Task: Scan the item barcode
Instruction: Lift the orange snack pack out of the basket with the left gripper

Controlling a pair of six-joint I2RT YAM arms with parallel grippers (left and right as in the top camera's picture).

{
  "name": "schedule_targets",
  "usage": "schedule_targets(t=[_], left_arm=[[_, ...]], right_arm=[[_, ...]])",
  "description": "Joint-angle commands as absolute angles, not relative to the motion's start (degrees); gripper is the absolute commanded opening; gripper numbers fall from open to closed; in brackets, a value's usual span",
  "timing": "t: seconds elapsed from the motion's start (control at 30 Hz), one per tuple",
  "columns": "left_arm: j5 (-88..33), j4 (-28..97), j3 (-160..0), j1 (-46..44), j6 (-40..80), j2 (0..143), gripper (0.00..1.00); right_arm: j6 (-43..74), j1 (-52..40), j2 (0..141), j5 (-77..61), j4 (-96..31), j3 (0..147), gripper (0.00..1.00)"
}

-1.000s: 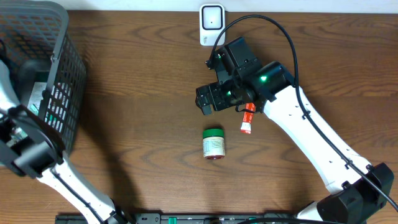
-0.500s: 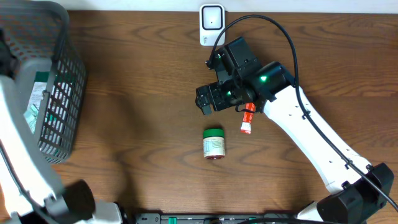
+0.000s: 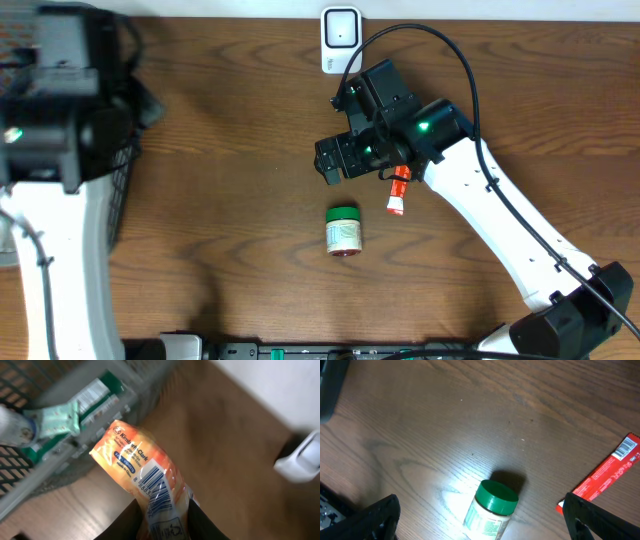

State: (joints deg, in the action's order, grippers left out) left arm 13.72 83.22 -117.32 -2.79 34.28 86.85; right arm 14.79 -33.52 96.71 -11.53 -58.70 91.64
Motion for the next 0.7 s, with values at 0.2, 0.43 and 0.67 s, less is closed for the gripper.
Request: schedule_targets(t=[0.2, 0.43, 0.67], left_arm=[[11.84, 84.84, -111.68, -5.23, 27.42, 92.31, 0.27], [0.32, 83.0, -110.76, -5.74, 22.87, 94.7, 0.26], [-2.17, 76.77, -108.22, -11.86, 21.43, 97.12, 0.26]], right_arm=[[13.91, -33.82, 96.75, -13.13, -52.9, 91.15, 0.99], [17.78, -25.21, 96.03, -12.29, -56.36, 94.08, 0.99], [20.99, -7.03, 95.59, -12.49, -63.0, 94.39, 0.99]])
